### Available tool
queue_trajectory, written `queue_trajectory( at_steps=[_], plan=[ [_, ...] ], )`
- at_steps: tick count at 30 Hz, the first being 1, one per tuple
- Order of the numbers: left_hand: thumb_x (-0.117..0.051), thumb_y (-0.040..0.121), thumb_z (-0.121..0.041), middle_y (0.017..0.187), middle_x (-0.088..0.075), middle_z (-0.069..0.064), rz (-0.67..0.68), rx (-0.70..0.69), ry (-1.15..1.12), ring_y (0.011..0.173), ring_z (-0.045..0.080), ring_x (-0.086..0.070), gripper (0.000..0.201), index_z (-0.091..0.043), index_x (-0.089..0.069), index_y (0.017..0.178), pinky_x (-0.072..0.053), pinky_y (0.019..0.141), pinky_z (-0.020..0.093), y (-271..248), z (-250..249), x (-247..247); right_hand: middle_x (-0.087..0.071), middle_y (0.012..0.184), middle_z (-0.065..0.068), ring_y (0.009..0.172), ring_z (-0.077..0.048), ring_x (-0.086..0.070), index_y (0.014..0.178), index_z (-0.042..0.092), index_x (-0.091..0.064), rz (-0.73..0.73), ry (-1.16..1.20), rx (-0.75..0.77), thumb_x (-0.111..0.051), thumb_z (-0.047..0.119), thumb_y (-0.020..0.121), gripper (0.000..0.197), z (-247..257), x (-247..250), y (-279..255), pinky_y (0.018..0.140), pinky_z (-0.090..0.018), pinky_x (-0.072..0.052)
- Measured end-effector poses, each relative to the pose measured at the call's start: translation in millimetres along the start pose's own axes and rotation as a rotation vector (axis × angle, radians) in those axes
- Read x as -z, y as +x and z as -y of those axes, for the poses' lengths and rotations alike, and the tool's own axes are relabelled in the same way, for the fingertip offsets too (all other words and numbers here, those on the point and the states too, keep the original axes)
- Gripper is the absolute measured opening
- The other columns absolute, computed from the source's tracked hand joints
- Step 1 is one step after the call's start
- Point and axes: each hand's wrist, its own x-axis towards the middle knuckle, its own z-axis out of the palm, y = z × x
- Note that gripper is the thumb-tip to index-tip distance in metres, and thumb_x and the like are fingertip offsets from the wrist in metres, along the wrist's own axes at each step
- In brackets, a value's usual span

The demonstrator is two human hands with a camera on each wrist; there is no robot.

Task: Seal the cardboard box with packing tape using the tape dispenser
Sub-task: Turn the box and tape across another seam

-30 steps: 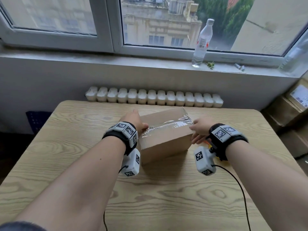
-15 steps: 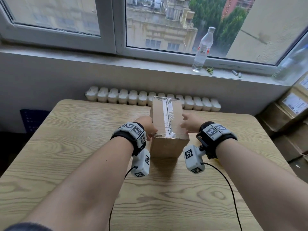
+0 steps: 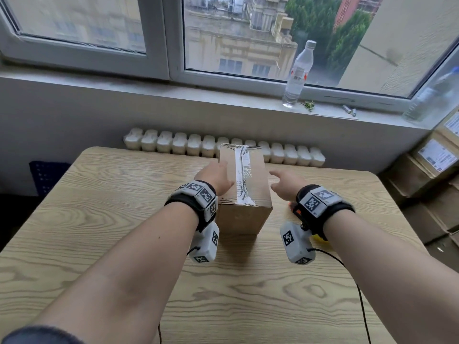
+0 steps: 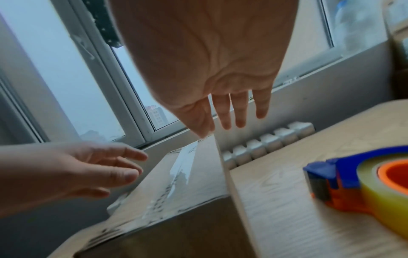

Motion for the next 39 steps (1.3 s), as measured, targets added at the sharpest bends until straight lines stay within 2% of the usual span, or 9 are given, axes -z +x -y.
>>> queue_trajectory(
  at_steps=[5, 10, 15, 21, 27, 33, 39],
  plan=[
    [-0.053, 0.092, -0.030, 0.141, -0.043, 0.008, -0.103, -0.187, 0.165, 0.131, 0.025, -0.043, 0.054, -0.014, -0.039, 0.142, -0.041, 0.104, 0.041, 4.8, -51.9, -3.2, -0.039, 0.151, -0.005, 0.132, -0.024, -0.045, 0.145, 0.019, -0.039, -0.103, -0.002, -0.002, -0.043, 0.011, 0.094, 0.051, -38.7, 24.2, -9.5, 0.105, -0.032, -0.037],
    [-0.053, 0.092, -0.029, 0.141, -0.044, 0.007, -0.090, -0.333, 0.293, 0.133, 0.025, -0.039, 0.051, -0.016, -0.041, 0.140, -0.033, 0.109, 0.041, 15.8, -107.9, -21.4, -0.044, 0.147, -0.005, 0.129, -0.024, -0.048, 0.138, 0.024, -0.049, -0.135, 0.008, -0.050, -0.044, 0.010, 0.093, 0.047, -87.1, 41.9, -16.5, 0.100, -0.030, -0.040],
    [-0.053, 0.091, -0.032, 0.144, -0.042, 0.005, -0.071, -0.388, 0.380, 0.135, 0.024, -0.038, 0.054, -0.020, -0.040, 0.142, -0.031, 0.110, 0.042, 30.2, -154.6, -47.0, -0.046, 0.145, -0.005, 0.131, -0.023, -0.045, 0.135, 0.025, -0.052, -0.148, 0.013, -0.085, -0.045, 0.011, 0.093, 0.045, -135.0, 47.7, -13.8, 0.103, -0.030, -0.038],
    [-0.052, 0.092, -0.031, 0.142, -0.045, 0.004, 0.006, -0.372, 0.452, 0.131, 0.024, -0.043, 0.050, -0.020, -0.042, 0.140, -0.031, 0.108, 0.042, 51.6, -188.1, -87.7, -0.052, 0.141, -0.004, 0.127, -0.023, -0.050, 0.133, 0.025, -0.054, -0.112, 0.070, -0.113, -0.047, 0.011, 0.091, 0.045, -183.4, 32.8, 9.9, 0.101, -0.032, -0.042],
    [-0.048, 0.093, -0.030, 0.145, -0.042, 0.004, 0.093, -0.292, 0.486, 0.136, 0.022, -0.037, 0.050, -0.021, -0.041, 0.142, -0.026, 0.112, 0.043, 75.8, -204.2, -125.6, -0.055, 0.138, -0.001, 0.127, -0.021, -0.050, 0.131, 0.023, -0.056, -0.022, 0.088, -0.091, -0.050, 0.010, 0.089, 0.045, -222.0, 7.9, 46.8, 0.103, -0.033, -0.043],
    [-0.051, 0.092, -0.028, 0.146, -0.040, 0.005, 0.198, -0.197, 0.479, 0.136, 0.024, -0.036, 0.052, -0.020, -0.041, 0.142, -0.028, 0.111, 0.042, 99.1, -208.6, -149.5, -0.056, 0.137, -0.001, 0.126, -0.021, -0.051, 0.132, 0.024, -0.055, 0.064, 0.096, -0.059, -0.054, 0.010, 0.086, 0.048, -244.6, -11.2, 79.0, 0.104, -0.034, -0.043],
    [-0.047, 0.091, -0.019, 0.145, -0.040, 0.006, 0.254, -0.157, 0.499, 0.135, 0.025, -0.035, 0.050, -0.020, -0.041, 0.141, -0.028, 0.110, 0.042, 114.8, -210.1, -165.1, -0.062, 0.128, -0.004, 0.116, -0.021, -0.058, 0.128, 0.022, -0.059, 0.178, 0.101, -0.019, -0.061, 0.010, 0.084, 0.046, -254.6, -21.1, 103.9, 0.097, -0.034, -0.049]
  ],
)
